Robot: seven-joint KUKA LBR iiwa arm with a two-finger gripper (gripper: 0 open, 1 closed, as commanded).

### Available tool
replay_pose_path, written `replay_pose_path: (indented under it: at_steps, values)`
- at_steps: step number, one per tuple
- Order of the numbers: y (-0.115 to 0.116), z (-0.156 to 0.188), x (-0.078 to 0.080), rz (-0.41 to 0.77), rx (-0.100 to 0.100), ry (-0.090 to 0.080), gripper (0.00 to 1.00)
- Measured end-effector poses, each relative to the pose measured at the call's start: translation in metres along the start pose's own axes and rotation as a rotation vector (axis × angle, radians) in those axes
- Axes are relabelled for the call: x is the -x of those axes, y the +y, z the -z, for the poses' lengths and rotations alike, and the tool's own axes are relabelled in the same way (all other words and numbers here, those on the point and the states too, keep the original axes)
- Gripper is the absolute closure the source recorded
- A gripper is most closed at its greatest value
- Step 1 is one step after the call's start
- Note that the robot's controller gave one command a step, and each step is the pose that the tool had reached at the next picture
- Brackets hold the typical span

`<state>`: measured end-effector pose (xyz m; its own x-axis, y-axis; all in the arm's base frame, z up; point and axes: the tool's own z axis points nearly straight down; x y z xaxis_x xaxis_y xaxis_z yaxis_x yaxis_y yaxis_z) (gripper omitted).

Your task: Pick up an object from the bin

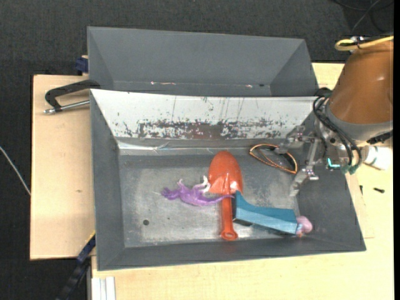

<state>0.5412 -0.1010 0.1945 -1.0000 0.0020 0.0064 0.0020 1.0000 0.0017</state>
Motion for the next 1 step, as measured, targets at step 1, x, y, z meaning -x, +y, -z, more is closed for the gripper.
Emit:
replay_pose_path:
  at_steps: [1]
  values:
    - [0.0006, 0.0039, 0.0011, 0.002, -0.001, -0.007, 0.0]
